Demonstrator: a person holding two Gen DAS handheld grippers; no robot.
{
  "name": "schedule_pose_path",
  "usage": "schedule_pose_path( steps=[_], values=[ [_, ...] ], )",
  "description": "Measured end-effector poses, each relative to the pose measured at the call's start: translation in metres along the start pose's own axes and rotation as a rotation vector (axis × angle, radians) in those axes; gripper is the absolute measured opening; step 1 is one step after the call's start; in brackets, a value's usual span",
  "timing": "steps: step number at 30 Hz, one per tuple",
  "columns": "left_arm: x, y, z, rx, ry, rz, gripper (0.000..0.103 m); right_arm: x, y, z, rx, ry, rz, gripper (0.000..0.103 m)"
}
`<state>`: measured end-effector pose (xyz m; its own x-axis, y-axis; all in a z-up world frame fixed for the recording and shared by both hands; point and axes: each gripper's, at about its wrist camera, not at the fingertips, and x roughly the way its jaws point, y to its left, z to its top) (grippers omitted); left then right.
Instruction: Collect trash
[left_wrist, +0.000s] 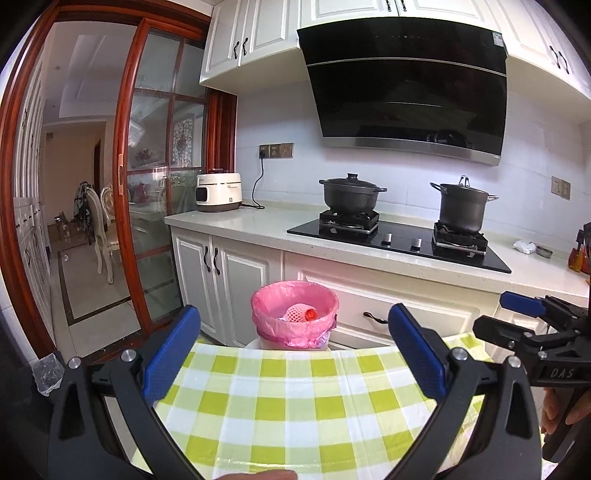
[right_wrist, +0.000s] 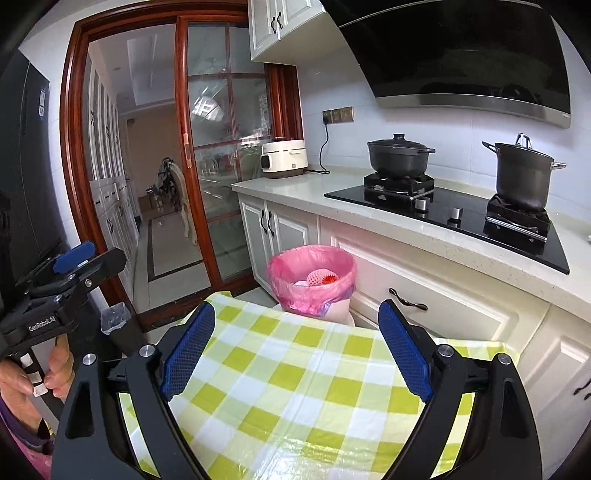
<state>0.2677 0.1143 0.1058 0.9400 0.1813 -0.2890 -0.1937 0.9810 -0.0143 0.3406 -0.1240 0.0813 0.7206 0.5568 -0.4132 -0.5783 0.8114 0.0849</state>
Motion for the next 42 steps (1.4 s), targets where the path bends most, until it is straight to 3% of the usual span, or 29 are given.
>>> schedule_pose_path(
  steps=[42],
  values=[
    [0.0009,0.0072,-0.0045,-0.023,0.021,0.022,0.099,-0.0058,0.0070,0.0069,-0.012,-0.020,-0.009,0.085]
  ],
)
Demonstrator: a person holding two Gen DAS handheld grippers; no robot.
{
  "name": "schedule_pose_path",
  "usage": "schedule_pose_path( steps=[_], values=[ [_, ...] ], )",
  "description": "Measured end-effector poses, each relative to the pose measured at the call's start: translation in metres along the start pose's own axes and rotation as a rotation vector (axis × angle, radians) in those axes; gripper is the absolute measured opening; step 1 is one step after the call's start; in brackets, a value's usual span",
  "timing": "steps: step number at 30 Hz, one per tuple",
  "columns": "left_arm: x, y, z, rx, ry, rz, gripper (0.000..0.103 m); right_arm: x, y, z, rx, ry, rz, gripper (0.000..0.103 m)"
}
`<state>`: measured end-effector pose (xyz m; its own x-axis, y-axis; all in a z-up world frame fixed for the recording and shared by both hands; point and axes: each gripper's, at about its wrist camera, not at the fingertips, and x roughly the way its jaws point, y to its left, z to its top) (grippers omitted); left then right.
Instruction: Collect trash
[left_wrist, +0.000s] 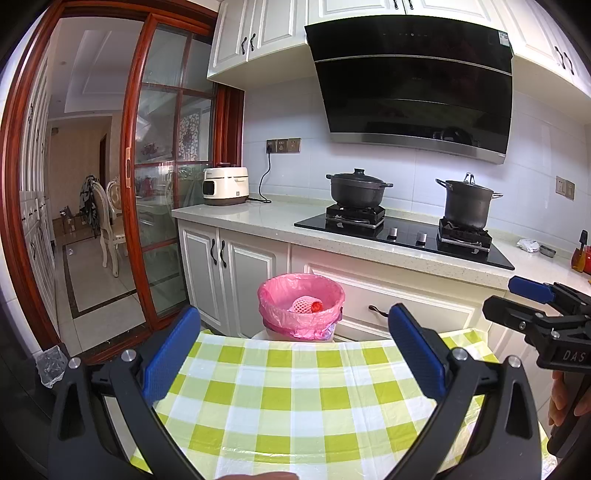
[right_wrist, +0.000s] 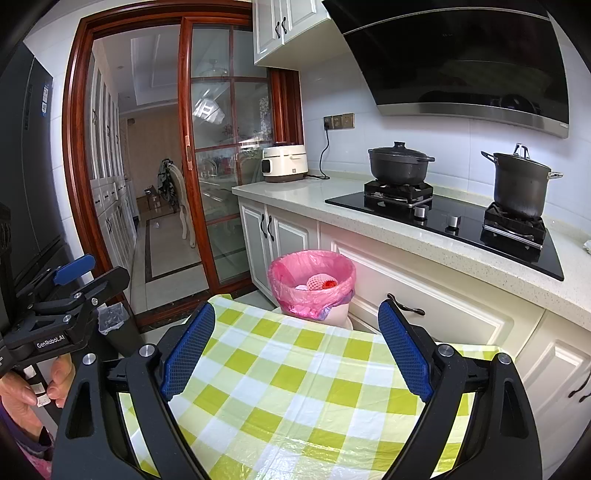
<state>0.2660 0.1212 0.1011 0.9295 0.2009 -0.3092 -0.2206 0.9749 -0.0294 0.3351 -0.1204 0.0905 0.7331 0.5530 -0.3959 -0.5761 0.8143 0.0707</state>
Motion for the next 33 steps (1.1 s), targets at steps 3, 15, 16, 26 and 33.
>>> schedule_pose_path(
  steps=[3,15,16,26,33],
  values=[
    [-0.001,0.000,0.000,0.000,0.001,-0.006,0.099,-0.001,0.000,0.000,0.003,-0.003,0.002,0.085],
    [-0.001,-0.002,-0.002,0.006,0.012,-0.045,0.099,-0.001,0.001,0.001,0.002,-0.003,0.003,0.085],
    [-0.001,-0.003,-0.002,0.007,0.013,-0.047,0.099,-0.001,0.001,0.001,0.003,-0.002,0.005,0.085],
    [0.002,-0.011,-0.005,0.019,0.033,-0.077,0.099,0.002,-0.002,-0.001,0.009,0.007,0.009,0.085],
    [0.003,-0.012,-0.006,0.023,0.044,-0.081,0.099,0.001,-0.003,-0.003,0.010,0.009,0.009,0.085]
  ],
)
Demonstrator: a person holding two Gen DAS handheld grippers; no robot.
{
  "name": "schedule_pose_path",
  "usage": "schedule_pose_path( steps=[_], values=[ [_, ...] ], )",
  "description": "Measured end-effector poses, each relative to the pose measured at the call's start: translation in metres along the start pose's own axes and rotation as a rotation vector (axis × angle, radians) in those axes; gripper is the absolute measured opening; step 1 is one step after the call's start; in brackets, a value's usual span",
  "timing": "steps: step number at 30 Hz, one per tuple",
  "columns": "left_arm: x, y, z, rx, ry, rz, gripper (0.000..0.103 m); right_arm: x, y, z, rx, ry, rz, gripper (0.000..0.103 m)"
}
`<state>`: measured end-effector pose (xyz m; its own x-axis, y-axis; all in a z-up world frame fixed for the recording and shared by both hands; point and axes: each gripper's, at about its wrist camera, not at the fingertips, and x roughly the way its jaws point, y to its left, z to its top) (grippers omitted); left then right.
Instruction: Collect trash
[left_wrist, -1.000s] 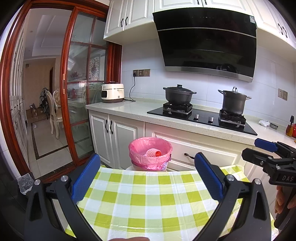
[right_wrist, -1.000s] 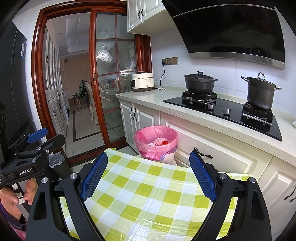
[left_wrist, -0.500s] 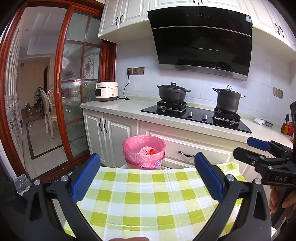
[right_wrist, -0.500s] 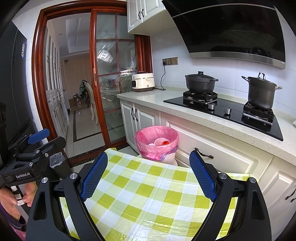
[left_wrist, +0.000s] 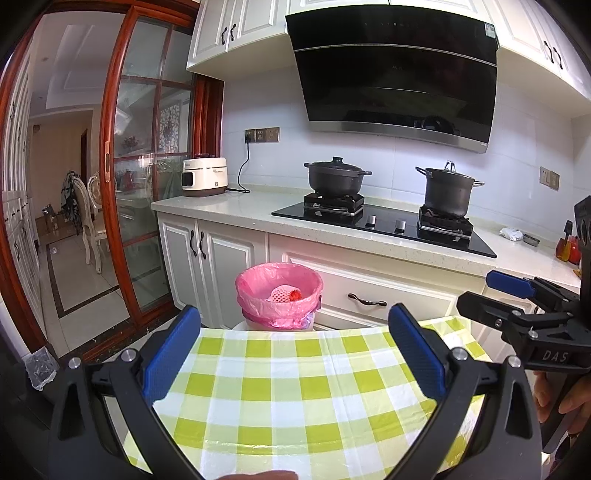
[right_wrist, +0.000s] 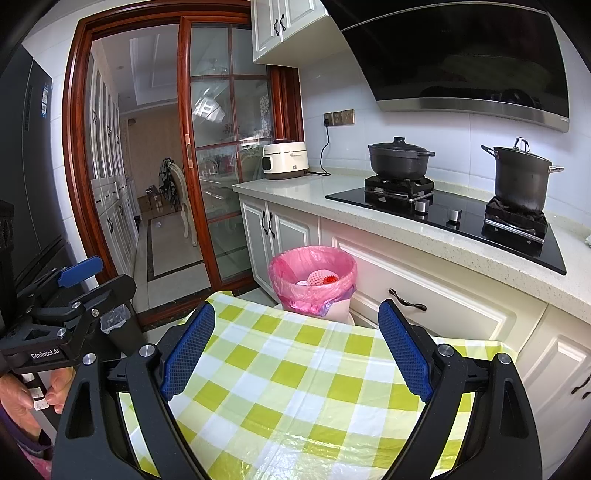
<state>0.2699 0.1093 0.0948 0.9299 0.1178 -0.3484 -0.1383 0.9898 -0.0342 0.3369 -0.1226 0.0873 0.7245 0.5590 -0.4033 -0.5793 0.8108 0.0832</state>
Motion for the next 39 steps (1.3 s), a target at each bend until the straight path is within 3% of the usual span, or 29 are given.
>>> schedule_pose_path(
  steps=[39],
  values=[
    [-0.003,0.000,-0.002,0.002,-0.001,-0.020,0.098,0.001,-0.002,-0.014,-0.001,0.011,0.001,0.085]
  ],
)
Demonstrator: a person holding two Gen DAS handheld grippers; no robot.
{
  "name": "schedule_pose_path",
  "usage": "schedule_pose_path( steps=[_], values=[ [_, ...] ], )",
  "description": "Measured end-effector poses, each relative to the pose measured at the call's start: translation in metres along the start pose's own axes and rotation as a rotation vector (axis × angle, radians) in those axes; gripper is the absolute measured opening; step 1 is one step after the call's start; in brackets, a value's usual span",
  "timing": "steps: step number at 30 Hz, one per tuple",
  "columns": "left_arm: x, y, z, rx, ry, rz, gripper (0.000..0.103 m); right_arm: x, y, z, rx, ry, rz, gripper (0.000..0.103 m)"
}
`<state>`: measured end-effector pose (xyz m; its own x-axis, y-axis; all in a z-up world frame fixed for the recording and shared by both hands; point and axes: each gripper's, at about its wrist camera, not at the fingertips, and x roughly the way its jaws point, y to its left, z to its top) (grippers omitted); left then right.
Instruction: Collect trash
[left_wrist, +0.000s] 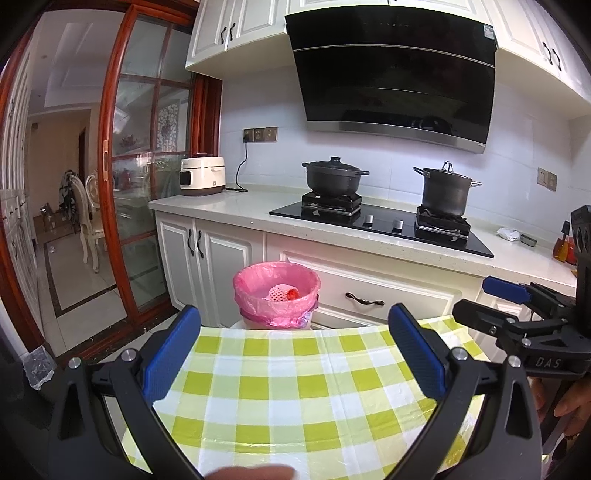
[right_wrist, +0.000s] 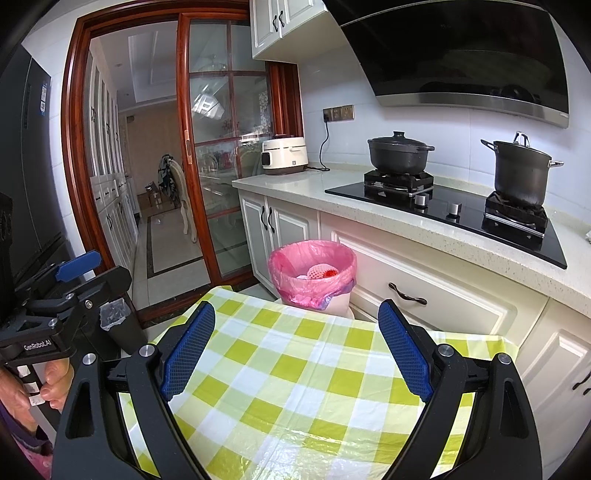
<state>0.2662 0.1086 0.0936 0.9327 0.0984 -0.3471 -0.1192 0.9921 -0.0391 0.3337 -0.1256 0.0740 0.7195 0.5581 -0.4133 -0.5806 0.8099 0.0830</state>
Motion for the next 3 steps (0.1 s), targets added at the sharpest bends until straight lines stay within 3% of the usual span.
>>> schedule_pose_path(
  steps=[3],
  values=[
    [0.0004,-0.0014,0.0000,0.001,0.011,-0.011,0.098,-0.0013,0.0002,-0.0008,0.000,-0.002,-0.002,0.085]
  ],
)
